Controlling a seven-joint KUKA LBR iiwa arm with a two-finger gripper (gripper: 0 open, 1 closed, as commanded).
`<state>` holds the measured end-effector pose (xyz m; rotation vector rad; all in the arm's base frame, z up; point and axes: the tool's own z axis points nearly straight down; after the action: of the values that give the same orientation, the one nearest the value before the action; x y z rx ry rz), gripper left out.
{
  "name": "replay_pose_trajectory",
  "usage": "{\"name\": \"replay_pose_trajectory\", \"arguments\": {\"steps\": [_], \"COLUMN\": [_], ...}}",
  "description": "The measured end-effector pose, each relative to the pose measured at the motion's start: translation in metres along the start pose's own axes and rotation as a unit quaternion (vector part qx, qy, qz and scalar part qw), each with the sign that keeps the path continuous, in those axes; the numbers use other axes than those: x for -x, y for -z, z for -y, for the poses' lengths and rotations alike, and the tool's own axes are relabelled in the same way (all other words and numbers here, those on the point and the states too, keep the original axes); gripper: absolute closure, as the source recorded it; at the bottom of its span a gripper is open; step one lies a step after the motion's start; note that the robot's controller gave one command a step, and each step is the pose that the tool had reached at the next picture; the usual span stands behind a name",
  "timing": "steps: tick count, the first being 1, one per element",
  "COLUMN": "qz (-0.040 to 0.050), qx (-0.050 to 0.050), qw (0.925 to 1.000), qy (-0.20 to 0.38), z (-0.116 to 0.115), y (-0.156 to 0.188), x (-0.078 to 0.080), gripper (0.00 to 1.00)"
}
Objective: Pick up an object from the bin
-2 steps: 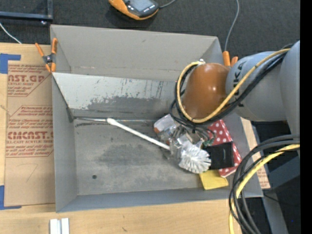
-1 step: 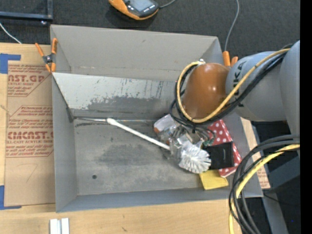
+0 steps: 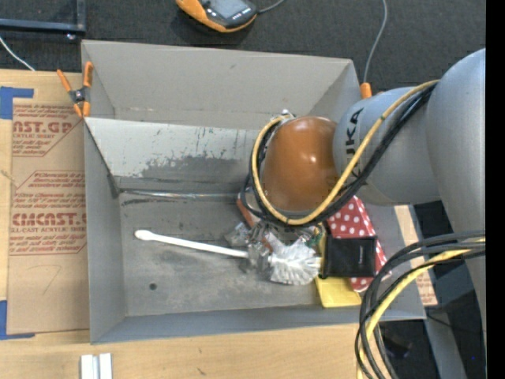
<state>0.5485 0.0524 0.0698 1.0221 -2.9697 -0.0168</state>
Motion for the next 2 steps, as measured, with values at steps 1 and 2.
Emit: {"name": "replay_pose_trajectory", "arguments": {"steps": [1, 2], "qz": [0.0009, 0.0010], "qx": [0.001, 0.001], "qw": [0.9997, 0.9997], "qy": [-0.022, -0.023], "z": [-0.0237, -0.0237], "y": [0.0034, 0.0034], "x": [-0.0079, -0.0079], "gripper": [1.00, 1.00]}}
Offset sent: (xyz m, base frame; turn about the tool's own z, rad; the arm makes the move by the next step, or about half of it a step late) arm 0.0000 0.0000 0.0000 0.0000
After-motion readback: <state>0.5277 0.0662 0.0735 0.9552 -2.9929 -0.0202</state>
